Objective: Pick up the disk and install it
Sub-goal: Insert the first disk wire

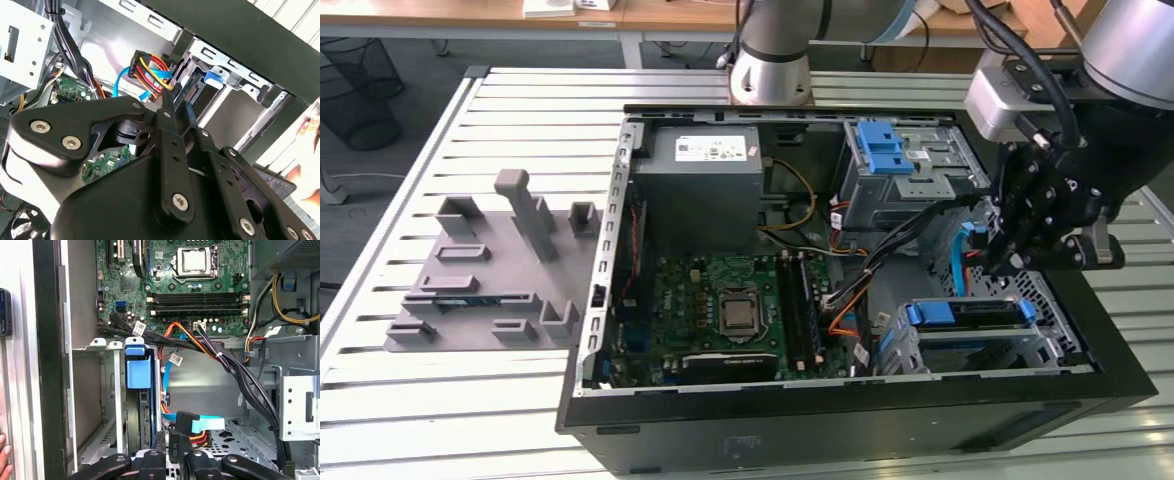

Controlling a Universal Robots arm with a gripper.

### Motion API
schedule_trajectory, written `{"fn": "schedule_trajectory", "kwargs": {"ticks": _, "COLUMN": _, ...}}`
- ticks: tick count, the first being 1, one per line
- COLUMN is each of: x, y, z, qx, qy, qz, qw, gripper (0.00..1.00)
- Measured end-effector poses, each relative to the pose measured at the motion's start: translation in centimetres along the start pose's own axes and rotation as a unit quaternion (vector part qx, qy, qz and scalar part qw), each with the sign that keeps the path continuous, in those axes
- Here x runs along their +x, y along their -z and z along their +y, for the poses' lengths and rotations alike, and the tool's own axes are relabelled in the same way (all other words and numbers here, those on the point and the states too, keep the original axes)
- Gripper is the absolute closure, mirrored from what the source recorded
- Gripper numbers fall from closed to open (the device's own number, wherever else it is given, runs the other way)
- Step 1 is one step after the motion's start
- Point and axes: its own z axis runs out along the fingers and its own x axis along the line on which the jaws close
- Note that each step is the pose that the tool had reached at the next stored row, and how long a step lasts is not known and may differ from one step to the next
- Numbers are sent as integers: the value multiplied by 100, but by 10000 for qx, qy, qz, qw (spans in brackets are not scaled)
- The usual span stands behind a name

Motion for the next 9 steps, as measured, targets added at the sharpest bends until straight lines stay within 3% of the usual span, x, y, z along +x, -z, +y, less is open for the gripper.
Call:
{"fn": "schedule_trajectory", "kwargs": {"ticks": 7, "x": 0, "y": -47, "z": 2, "qx": 1, "qy": 0, "qz": -7, "qw": 10000, "gripper": 75}}
{"fn": "schedule_trajectory", "kwargs": {"ticks": 9, "x": 0, "y": -47, "z": 2, "qx": 1, "qy": 0, "qz": -6, "qw": 10000, "gripper": 83}}
